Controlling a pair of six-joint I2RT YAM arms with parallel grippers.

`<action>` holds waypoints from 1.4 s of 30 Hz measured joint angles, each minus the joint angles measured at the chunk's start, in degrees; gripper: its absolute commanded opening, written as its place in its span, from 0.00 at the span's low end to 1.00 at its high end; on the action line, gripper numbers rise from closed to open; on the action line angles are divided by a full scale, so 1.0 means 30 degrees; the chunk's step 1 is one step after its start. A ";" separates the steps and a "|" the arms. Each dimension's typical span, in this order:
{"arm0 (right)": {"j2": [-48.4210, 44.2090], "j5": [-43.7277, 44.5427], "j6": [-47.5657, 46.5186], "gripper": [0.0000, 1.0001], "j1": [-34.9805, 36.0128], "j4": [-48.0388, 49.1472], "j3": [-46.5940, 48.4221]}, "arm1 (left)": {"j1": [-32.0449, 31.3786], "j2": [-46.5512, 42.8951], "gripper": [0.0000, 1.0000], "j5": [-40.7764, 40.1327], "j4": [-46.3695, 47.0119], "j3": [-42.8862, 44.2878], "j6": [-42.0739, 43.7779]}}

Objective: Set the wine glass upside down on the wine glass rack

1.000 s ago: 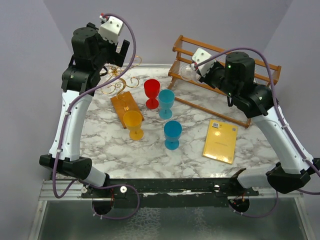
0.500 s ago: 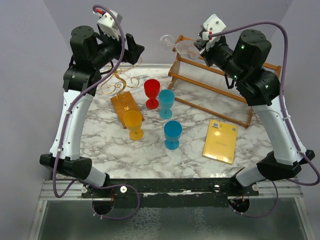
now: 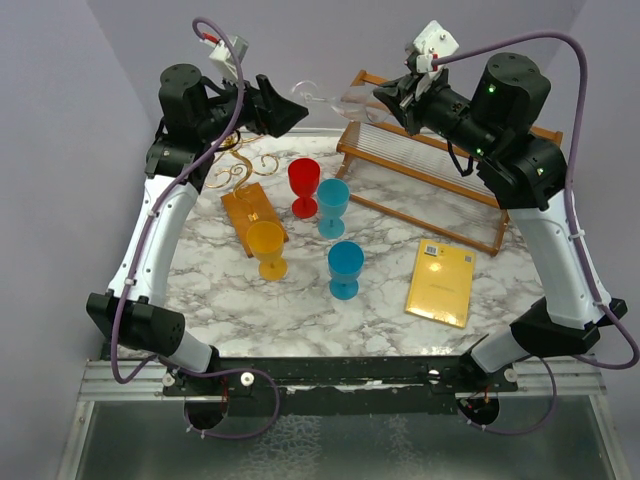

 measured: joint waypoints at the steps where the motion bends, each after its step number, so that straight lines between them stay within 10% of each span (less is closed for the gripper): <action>1: 0.0000 -0.0066 0.0066 0.01 0.0000 -0.0051 0.0000 | 0.0087 0.0000 0.75 0.0153 0.0219 -0.0095 -0.0255; 29: -0.0051 -0.1086 0.0590 0.01 0.0000 -0.0168 0.0058 | 0.1166 0.0248 0.00 0.2674 0.5209 -0.2900 -0.5231; 42: -0.0109 -0.1392 0.0619 0.01 -0.0102 -0.0168 -0.0080 | 0.1195 0.0248 0.11 0.2987 0.6375 -0.3490 -0.4386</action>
